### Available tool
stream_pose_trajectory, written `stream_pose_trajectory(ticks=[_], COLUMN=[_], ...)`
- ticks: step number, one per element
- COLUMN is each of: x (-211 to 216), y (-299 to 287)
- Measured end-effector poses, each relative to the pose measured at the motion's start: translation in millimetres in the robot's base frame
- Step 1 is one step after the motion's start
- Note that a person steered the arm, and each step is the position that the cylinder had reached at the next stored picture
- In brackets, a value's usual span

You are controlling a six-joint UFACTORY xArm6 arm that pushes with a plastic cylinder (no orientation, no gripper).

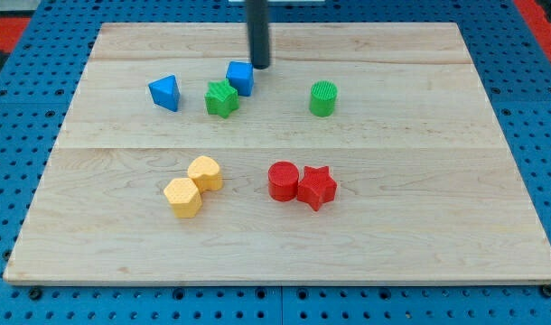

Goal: Push the blue cube into blue triangle

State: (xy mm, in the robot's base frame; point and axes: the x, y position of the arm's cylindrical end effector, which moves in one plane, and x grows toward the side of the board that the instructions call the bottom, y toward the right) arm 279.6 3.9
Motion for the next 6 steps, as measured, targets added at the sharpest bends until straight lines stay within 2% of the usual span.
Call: stream_pose_trajectory(ticks=[1,2,3,5,6], x=[5,8,23,40,40], y=[51,-24,-47,-23,-93])
